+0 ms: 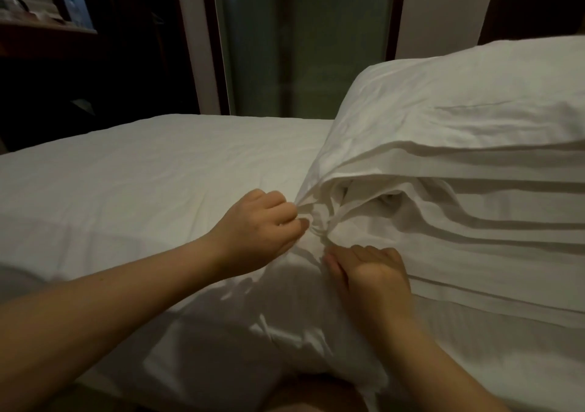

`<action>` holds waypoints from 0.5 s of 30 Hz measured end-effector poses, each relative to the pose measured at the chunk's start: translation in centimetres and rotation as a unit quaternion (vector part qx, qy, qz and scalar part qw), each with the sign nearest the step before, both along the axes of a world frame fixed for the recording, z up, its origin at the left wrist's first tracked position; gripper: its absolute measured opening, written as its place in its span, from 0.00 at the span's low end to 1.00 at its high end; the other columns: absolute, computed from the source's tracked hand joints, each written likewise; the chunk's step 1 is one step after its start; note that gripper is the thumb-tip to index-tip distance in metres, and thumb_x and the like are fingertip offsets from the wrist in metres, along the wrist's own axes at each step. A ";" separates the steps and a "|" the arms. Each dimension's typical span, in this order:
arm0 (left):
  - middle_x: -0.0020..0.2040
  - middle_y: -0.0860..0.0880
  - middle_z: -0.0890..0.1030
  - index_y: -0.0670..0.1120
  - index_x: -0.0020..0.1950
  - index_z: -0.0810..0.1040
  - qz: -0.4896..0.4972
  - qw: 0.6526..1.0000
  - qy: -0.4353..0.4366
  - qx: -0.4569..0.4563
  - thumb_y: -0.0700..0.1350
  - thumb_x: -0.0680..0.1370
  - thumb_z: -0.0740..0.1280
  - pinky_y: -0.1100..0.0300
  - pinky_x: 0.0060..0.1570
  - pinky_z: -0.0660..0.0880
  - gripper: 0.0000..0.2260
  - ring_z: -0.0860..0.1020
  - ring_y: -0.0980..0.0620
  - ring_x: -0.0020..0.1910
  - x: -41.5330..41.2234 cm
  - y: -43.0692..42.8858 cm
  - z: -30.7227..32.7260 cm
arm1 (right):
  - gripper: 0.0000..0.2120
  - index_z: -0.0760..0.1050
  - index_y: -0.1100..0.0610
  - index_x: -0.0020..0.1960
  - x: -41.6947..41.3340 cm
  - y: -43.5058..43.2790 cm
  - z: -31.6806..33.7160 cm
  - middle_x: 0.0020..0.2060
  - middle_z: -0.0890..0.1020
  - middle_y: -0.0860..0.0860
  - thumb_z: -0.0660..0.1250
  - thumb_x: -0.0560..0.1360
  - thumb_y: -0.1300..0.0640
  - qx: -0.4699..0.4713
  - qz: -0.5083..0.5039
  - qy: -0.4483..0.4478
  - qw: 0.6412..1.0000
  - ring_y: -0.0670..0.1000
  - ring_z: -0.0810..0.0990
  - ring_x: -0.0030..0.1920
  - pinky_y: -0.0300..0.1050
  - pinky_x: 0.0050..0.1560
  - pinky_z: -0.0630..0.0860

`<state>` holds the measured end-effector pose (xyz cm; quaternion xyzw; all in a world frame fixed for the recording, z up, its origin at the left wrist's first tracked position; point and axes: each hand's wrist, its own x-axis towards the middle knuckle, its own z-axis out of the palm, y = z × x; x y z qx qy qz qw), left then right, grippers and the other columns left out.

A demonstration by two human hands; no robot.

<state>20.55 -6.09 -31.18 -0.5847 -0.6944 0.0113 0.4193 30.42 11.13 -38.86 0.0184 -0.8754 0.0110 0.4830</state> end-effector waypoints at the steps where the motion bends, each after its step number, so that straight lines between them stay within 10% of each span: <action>1: 0.31 0.46 0.74 0.43 0.39 0.79 0.012 1.000 -0.012 0.021 0.44 0.79 0.63 0.59 0.30 0.60 0.11 0.66 0.50 0.29 0.3 0.4 0.6 | 0.15 0.83 0.54 0.44 -0.2 -0.5 0.3 0.30 0.80 0.51 0.59 0.76 0.52 -0.012 0.003 0.008 1.000 0.55 0.76 0.29 0.47 0.37 0.68; 8: 0.31 0.46 0.74 0.43 0.50 0.82 0.103 0.990 -0.064 0.076 0.52 0.77 0.61 0.63 0.28 0.59 0.15 0.67 0.50 0.25 0.9 1.5 2.5 | 0.23 0.75 0.59 0.65 -1.1 -0.4 1.8 0.32 0.81 0.51 0.56 0.74 0.51 -0.143 -0.052 -0.038 0.988 0.54 0.78 0.30 0.48 0.37 0.75; 15: 0.37 0.46 0.79 0.44 0.71 0.69 0.128 0.966 -0.176 0.136 0.42 0.79 0.63 0.66 0.26 0.61 0.20 0.69 0.54 0.29 2.1 2.4 1.9 | 0.26 0.73 0.58 0.64 -1.4 0.4 2.2 0.52 0.81 0.57 0.62 0.72 0.45 -0.178 -0.055 -0.070 0.980 0.59 0.81 0.47 0.52 0.44 0.74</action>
